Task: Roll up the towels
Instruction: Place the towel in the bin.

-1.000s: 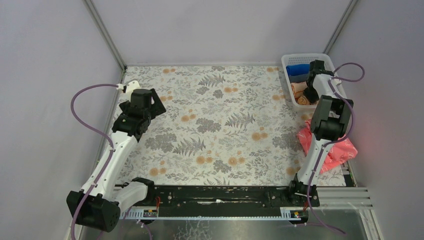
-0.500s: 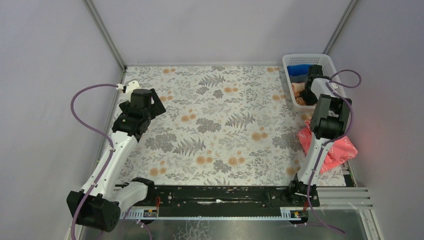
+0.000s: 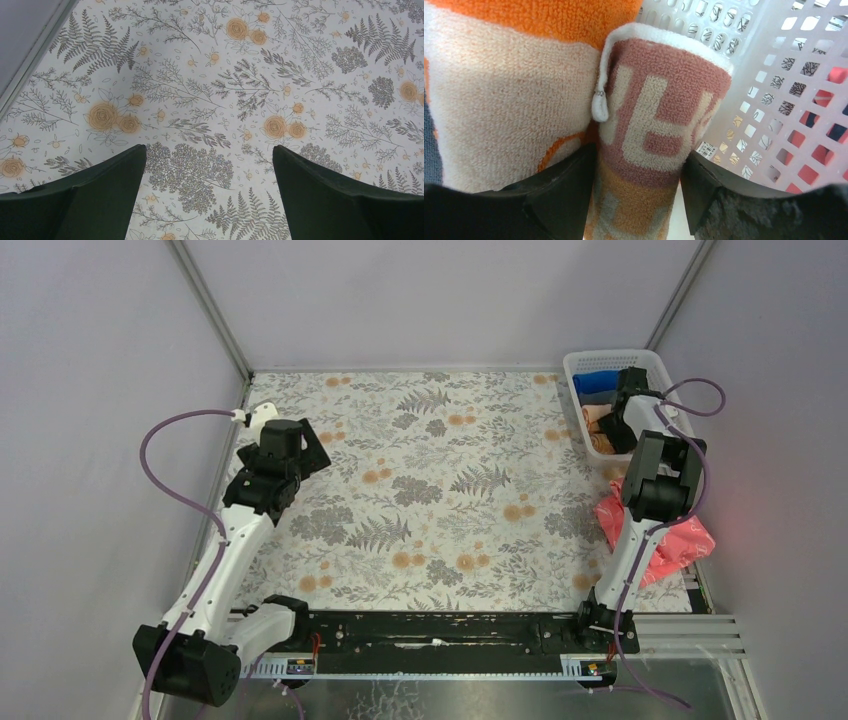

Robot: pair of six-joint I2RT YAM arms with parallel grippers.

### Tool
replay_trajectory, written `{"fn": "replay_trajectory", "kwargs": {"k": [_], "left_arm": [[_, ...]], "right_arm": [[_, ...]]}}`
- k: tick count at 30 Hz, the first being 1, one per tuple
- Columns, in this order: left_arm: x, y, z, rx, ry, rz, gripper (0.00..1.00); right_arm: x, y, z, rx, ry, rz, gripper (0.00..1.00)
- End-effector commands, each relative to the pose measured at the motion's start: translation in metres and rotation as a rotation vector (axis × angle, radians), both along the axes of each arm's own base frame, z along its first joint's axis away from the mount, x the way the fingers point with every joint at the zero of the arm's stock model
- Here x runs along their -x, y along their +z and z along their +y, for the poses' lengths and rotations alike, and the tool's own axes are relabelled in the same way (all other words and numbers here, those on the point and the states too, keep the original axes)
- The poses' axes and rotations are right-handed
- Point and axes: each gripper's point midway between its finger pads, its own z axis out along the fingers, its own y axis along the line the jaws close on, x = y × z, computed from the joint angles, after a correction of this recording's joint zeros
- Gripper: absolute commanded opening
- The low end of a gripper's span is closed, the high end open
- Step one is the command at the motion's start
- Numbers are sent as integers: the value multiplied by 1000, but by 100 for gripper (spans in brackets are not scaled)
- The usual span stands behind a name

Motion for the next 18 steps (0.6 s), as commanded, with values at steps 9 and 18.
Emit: {"fn": "replay_trajectory", "kwargs": {"k": [9, 18], "left_arm": [[4, 7, 5, -3, 16, -31, 97], [4, 28, -7, 65, -31, -102, 97]], "right_arm": [[11, 77, 0, 30, -50, -100, 90], [43, 135, 7, 94, 73, -172, 98]]}}
